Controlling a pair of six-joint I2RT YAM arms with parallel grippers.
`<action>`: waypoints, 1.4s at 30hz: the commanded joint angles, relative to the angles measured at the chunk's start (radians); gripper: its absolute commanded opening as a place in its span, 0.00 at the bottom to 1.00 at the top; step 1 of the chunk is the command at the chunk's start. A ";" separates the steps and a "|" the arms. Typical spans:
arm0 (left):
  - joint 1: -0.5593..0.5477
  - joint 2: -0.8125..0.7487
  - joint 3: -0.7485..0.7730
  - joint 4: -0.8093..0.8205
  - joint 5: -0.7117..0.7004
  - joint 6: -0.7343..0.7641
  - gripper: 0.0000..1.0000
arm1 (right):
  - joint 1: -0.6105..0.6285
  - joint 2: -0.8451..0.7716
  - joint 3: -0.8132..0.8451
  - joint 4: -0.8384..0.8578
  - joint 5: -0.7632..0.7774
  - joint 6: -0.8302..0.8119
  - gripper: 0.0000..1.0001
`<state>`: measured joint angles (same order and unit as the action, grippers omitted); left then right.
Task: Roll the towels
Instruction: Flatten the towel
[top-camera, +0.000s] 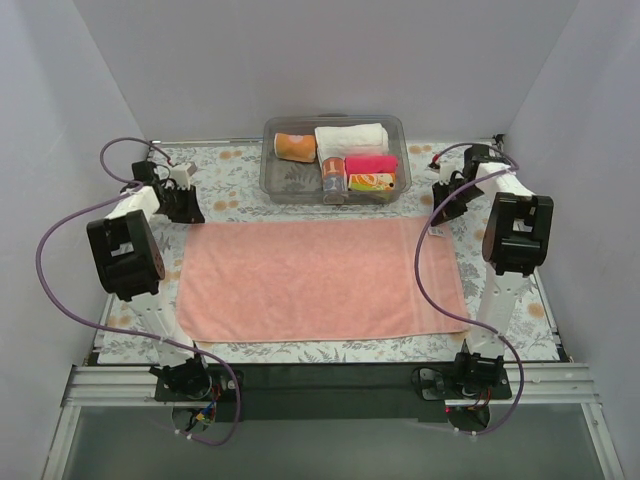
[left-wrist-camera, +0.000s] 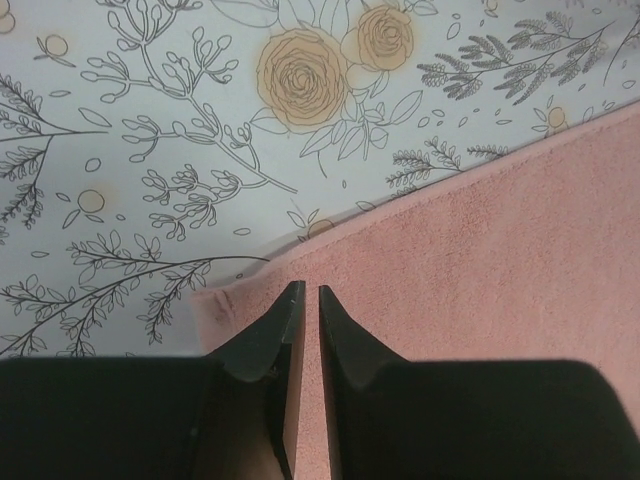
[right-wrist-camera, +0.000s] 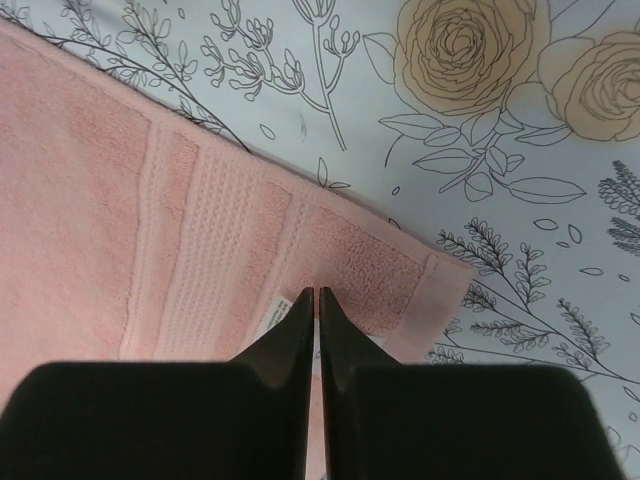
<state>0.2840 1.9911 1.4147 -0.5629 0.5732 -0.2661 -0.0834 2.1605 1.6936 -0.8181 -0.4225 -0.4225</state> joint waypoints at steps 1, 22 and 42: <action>-0.002 -0.014 -0.011 -0.014 -0.045 -0.009 0.09 | -0.003 0.021 0.025 -0.009 -0.015 0.034 0.08; -0.016 0.256 0.291 -0.054 -0.181 -0.038 0.08 | -0.039 0.171 0.165 0.050 0.214 0.087 0.08; 0.018 -0.368 -0.046 -0.540 0.015 0.576 0.33 | -0.033 -0.482 -0.308 -0.246 0.161 -0.311 0.26</action>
<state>0.2985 1.7336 1.5055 -0.9482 0.5732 0.1287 -0.1284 1.7245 1.5021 -0.9508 -0.2813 -0.6300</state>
